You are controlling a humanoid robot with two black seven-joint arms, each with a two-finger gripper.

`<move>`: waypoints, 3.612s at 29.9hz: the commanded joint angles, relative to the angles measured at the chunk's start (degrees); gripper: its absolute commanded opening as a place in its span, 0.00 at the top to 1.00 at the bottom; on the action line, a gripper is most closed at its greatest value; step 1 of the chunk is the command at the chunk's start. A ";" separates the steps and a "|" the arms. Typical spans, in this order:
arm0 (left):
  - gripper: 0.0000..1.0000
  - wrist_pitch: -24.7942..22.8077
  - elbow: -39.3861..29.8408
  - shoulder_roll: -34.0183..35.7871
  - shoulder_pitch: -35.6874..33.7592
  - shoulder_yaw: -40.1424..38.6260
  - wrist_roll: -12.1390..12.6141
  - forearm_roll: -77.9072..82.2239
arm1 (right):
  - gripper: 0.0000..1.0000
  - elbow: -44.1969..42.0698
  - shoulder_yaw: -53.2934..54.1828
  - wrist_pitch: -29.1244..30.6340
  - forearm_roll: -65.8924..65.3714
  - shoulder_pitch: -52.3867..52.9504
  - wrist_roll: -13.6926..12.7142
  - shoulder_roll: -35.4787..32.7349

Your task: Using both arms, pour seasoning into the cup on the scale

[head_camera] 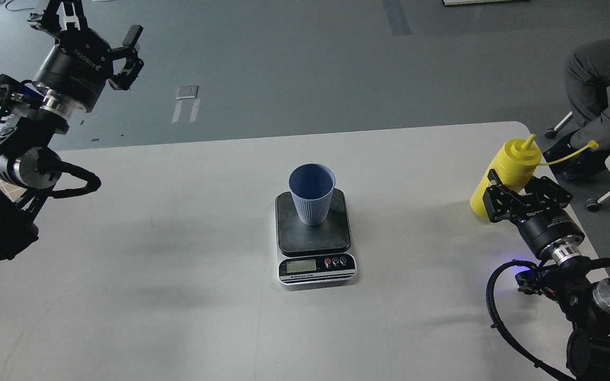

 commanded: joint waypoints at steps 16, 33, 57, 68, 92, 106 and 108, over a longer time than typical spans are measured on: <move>0.02 -0.02 0.00 0.10 -0.30 0.00 0.01 0.00 | 0.43 -0.34 -1.50 -0.37 -0.61 -0.09 0.17 -0.01; 0.02 0.07 0.09 0.19 -0.30 0.00 0.01 0.00 | 0.00 7.82 -1.59 -0.02 0.00 -5.18 0.96 -0.01; 0.02 -0.02 0.09 0.19 -0.30 0.00 0.01 0.00 | 0.00 27.26 -1.41 2.09 0.17 -21.89 0.26 -0.01; 0.02 -0.28 0.09 0.28 -0.48 0.00 0.01 0.00 | 0.00 37.63 -1.59 11.75 -0.27 -22.78 0.08 -7.37; 0.02 -1.83 0.71 -0.16 -2.85 -0.09 0.01 0.00 | 0.00 -0.06 -30.94 14.71 -1.41 41.90 0.69 -31.14; 0.02 -1.83 1.67 -2.62 -4.87 -0.35 0.01 -0.09 | 0.00 -24.86 -31.91 14.71 -17.32 54.66 1.48 -6.25; 0.02 -1.83 1.67 -2.88 -4.87 -0.35 0.01 -0.09 | 0.00 -26.26 -32.00 14.71 -18.10 54.66 2.53 -4.93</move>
